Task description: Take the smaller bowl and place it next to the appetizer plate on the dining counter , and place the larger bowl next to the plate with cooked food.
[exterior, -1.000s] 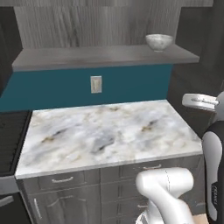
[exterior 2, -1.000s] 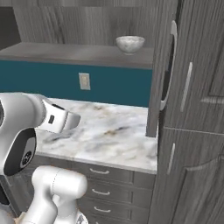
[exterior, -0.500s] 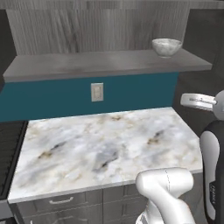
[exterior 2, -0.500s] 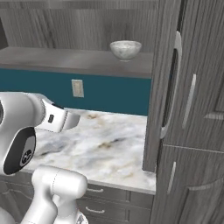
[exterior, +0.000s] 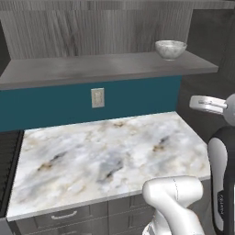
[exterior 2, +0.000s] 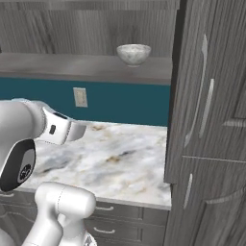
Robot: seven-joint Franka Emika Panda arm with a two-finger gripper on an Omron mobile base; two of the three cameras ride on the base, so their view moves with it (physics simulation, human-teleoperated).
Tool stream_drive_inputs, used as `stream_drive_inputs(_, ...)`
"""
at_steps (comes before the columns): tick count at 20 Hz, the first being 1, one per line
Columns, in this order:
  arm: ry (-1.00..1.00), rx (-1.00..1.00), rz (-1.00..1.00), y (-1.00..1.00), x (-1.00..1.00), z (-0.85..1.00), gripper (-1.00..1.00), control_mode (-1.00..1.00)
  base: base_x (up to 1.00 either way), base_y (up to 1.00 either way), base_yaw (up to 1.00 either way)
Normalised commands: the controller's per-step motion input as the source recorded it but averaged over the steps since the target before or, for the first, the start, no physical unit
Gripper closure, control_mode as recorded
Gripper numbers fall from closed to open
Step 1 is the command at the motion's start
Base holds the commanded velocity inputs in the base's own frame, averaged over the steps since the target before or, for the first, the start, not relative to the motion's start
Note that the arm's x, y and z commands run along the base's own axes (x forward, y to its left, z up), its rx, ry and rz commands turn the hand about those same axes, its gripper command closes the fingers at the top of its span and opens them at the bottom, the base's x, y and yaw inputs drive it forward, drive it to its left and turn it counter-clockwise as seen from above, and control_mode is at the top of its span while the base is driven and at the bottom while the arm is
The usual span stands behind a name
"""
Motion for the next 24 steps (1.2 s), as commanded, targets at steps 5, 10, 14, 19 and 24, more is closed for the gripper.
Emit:
stream_drive_inputs(5, -0.25, 0.12, -0.16, 0.05, -0.06, 0.58, -1.00, -1.00, 0.00, 0.00, 0.00)
stream_drive_inputs(10, -0.02, 0.25, -0.29, 0.00, -0.03, 0.77, -1.00, -1.00, 0.00, 0.00, 0.00)
stream_drive_inputs(14, 0.11, 0.35, -0.21, -0.03, -0.01, 0.63, -1.00, -1.00, 0.00, 0.00, 0.00)
stream_drive_inputs(19, 0.05, 0.30, -0.12, -0.20, 0.00, 0.14, -1.00, -1.00, 0.00, 0.00, 0.00)
stream_drive_inputs(24, -0.02, 0.29, -0.05, -0.51, 0.01, -0.04, -1.00, -1.00, 0.00, 0.00, 0.00)
